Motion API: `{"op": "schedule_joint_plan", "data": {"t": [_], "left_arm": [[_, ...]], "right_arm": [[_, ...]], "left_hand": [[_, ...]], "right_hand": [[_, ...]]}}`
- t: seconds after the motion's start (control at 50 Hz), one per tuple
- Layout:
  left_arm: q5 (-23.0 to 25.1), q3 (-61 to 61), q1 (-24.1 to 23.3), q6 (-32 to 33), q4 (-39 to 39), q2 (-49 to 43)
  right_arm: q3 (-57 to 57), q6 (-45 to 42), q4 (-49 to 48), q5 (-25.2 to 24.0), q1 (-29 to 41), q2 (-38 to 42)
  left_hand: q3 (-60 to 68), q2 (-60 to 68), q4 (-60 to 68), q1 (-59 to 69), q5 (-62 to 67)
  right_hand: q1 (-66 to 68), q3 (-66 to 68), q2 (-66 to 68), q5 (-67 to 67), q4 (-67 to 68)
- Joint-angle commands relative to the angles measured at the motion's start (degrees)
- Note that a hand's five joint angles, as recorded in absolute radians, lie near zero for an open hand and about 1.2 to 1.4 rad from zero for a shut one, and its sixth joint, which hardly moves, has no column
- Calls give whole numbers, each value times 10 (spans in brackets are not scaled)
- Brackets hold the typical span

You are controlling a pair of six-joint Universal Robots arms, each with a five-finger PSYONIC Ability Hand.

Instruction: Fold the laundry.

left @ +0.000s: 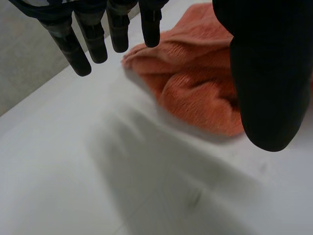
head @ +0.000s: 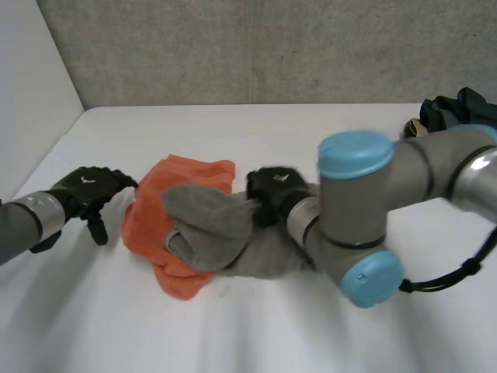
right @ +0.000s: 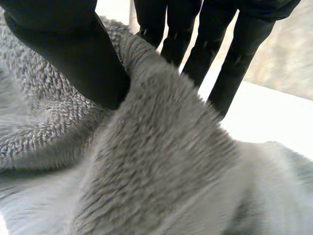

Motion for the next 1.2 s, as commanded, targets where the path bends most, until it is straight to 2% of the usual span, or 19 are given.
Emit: {"op": "schedule_joint_plan", "data": {"t": [0.02, 0.12, 0.24, 0.26, 0.32, 0.34, 0.4, 0.42, 0.48, 0.5, 0.64, 0.7, 0.78, 0.8, 0.84, 0.86, 1.0, 1.16, 1.2], "left_arm": [[1, -15, -47, -25, 46, 1], [-4, -18, -85, -34, 72, -13], [-24, 1, -120, -30, 94, -55], [-36, 14, -127, -29, 100, -71], [-66, 38, -132, -25, 106, -89], [-95, 55, -133, -22, 109, -96], [-149, 87, -130, -24, 117, -91], [-190, 104, -124, -29, 123, -83], [-245, 131, -110, -43, 142, -67], [-280, 150, -96, -56, 164, -57], [-363, 251, -41, -81, 223, -71], [-367, 280, -29, -84, 220, -97], [-344, 310, -22, -82, 202, -150], [-329, 311, -22, -79, 192, -167], [-318, 310, -23, -71, 178, -176], [-311, 305, -26, -59, 164, -175], [-310, 238, -53, -37, 129, -99], [-294, 100, -107, -50, 133, 57], [-281, 72, -121, -56, 140, 94]], "right_arm": [[47, -34, -5, -10, -78, -115], [93, -87, -6, -35, -130, -156], [135, -121, -11, -69, -174, -161], [143, -126, -12, -81, -182, -160], [149, -128, -12, -94, -189, -159], [149, -131, -12, -98, -190, -156], [149, -132, -12, -100, -189, -156], [149, -132, -12, -100, -189, -157], [151, -131, -12, -102, -184, -159], [152, -132, -12, -102, -180, -160], [164, -132, -12, -103, -160, -167], [167, -132, -12, -104, -152, -166], [172, -136, -12, -104, -142, -166], [174, -140, -12, -104, -138, -166], [176, -144, -12, -104, -135, -167], [178, -150, -12, -103, -131, -167], [179, -167, -14, -103, -123, -167], [179, -135, -18, -106, -65, -166], [177, -113, -19, -118, -31, -163]], "left_hand": [[-18, -14, -13, -13, -28], [-18, -14, -13, -13, -28], [-17, -13, -11, -11, -26], [135, 139, 141, 141, 126], [427, 431, 432, 432, 417], [679, 683, 685, 685, 669], [682, 686, 687, 687, 672], [682, 686, 687, 687, 672], [682, 686, 687, 687, 672], [682, 686, 687, 687, 672], [682, 686, 687, 687, 672], [682, 686, 687, 687, 672], [682, 686, 687, 687, 672], [392, 396, 397, 398, 382], [28, 32, 33, 34, 18], [-18, -14, -13, -13, -28], [-18, -14, -13, -13, -28], [-18, -14, -13, -13, -28], [-18, -14, -13, -13, -28]], "right_hand": [[157, 126, 128, 131, 119], [157, 126, 128, 131, 119], [157, 126, 128, 131, 119], [157, 126, 128, 131, 119], [157, 126, 128, 131, 119], [157, 126, 128, 131, 119], [157, 126, 128, 131, 119], [157, 126, 128, 131, 119], [157, 126, 128, 131, 119], [157, 126, 128, 131, 119], [157, 126, 128, 131, 119], [157, 126, 128, 131, 119], [157, 126, 128, 131, 119], [157, 126, 128, 131, 119], [157, 126, 128, 131, 119], [157, 126, 128, 131, 119], [157, 126, 128, 131, 119], [157, 126, 128, 131, 119], [-133, -164, -162, -159, -171]]}}
